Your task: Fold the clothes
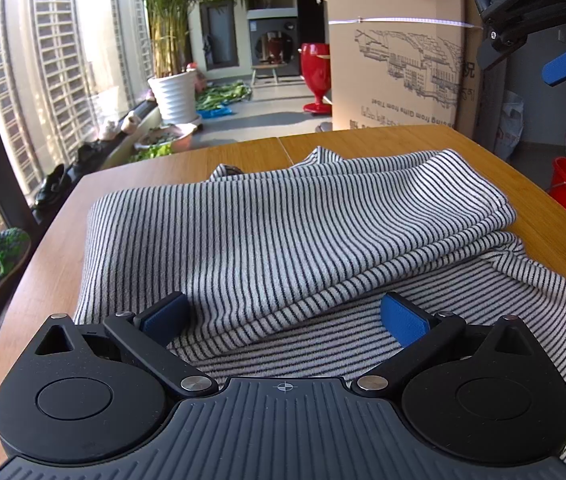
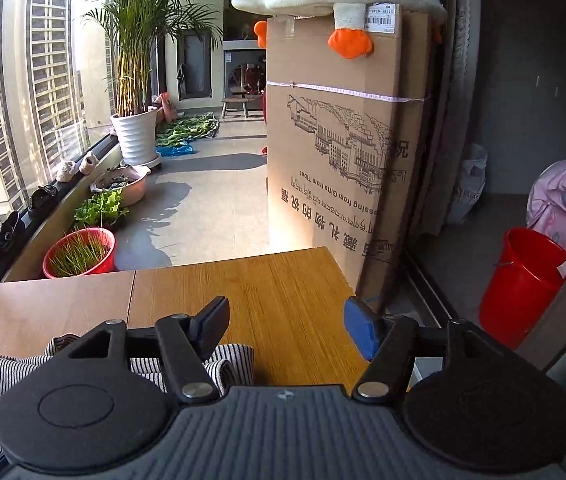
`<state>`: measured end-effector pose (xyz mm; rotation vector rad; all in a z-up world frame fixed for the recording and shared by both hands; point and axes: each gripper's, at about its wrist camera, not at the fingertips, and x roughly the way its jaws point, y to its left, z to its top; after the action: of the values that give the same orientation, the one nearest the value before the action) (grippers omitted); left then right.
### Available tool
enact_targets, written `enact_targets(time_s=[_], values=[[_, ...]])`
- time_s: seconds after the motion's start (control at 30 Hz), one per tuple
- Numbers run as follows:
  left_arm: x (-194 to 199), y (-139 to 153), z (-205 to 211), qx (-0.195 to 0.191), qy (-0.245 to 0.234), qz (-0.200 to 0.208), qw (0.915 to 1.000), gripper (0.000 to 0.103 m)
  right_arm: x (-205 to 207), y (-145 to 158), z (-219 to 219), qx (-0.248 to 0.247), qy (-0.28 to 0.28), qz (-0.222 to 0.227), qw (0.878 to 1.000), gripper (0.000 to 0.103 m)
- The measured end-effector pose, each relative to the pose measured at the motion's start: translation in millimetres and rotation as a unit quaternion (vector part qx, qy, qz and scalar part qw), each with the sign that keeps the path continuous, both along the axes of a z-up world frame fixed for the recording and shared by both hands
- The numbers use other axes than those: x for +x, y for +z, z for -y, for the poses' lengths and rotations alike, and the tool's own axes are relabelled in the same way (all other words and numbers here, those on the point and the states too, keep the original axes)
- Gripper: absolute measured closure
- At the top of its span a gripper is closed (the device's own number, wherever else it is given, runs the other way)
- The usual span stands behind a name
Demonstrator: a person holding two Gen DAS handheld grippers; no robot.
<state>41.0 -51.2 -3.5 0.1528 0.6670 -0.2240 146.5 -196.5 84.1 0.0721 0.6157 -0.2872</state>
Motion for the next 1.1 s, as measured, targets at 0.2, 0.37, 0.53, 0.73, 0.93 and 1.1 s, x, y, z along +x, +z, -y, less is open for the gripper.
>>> enact_targets(time_s=[0.2, 0.37, 0.53, 0.73, 0.93, 1.1], values=[[3.7, 0.3, -3.3, 0.001, 0.000, 0.000, 1.0000, 0.000, 4.2, -13.7, 1.2, 0.022, 0.006, -0.007, 1.000, 0.039], [3.6, 0.8, -2.7, 0.001, 0.000, 0.000, 1.0000, 0.000, 8.0, -18.6, -0.2, 0.035, 0.017, -0.006, 0.999, 0.039], [13.7, -1.2, -7.0, 0.001, 0.000, 0.000, 1.0000, 0.000, 11.9, -20.0, -4.7, 0.036, 0.034, -0.006, 0.999, 0.039], [11.1, 0.1, -7.5, 0.000, 0.000, 0.000, 1.0000, 0.000, 18.8, -18.0, -6.7, 0.017, 0.062, 0.001, 0.998, 0.039], [18.1, -2.2, -11.0, 0.001, 0.001, 0.000, 1.0000, 0.000, 16.0, -14.8, 6.1, 0.065, 0.108, 0.030, 0.992, 0.039], [22.9, -2.9, -13.3, 0.001, 0.001, 0.000, 1.0000, 0.000, 11.8, -21.0, 23.0, 0.139, 0.128, 0.063, 0.980, 0.039]])
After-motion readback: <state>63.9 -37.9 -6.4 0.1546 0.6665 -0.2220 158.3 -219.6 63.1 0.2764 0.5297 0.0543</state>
